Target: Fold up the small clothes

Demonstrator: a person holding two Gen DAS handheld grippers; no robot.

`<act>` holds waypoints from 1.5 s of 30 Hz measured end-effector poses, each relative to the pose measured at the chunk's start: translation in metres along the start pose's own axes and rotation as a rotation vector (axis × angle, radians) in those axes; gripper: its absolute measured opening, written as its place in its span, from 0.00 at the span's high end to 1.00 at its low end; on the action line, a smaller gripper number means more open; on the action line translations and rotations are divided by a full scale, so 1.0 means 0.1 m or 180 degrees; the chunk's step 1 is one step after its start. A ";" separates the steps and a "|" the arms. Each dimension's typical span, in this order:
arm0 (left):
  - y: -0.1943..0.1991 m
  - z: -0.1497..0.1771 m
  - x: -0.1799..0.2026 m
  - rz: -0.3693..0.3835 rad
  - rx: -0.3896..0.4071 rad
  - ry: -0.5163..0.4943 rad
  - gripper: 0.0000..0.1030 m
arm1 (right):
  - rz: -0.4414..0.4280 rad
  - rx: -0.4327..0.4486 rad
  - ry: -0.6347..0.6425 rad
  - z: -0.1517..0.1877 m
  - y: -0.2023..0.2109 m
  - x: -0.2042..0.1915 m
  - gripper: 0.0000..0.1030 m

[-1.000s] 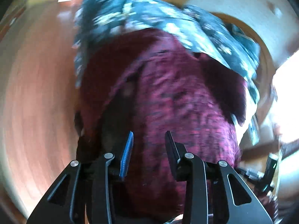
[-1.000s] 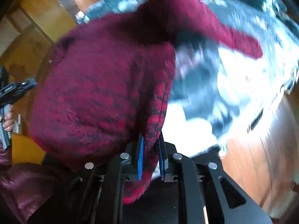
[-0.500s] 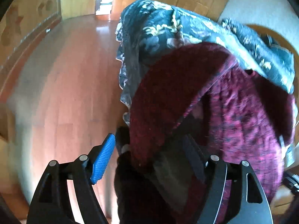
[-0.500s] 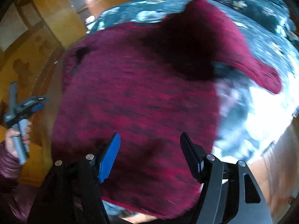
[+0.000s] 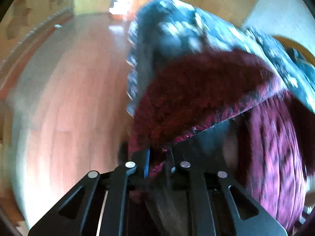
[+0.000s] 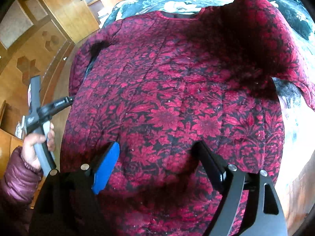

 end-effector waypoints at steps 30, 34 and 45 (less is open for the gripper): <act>0.31 -0.76 -0.04 -0.0002 0.0116 0.0322 0.71 | -0.0377 0.1106 -0.2915 0.33 0.76 2.79 0.20; 0.57 -0.51 0.63 0.0452 0.0101 -0.0010 0.54 | -0.0587 0.1399 -0.3478 0.29 0.60 3.34 0.24; 0.62 0.28 2.24 0.1087 -0.0143 -0.1176 0.52 | 0.0035 0.1522 -0.3161 -0.46 0.55 3.85 0.85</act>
Point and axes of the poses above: each gripper's, at about its wrist camera, not at the fingertips, and y roughly against the way its jaws point, x to its right, z to its underside, the point moved 1 cm from there along -y, roughly the way its jaws point, and after that the axes turned 6 degrees about x, right-handed, at the moved point
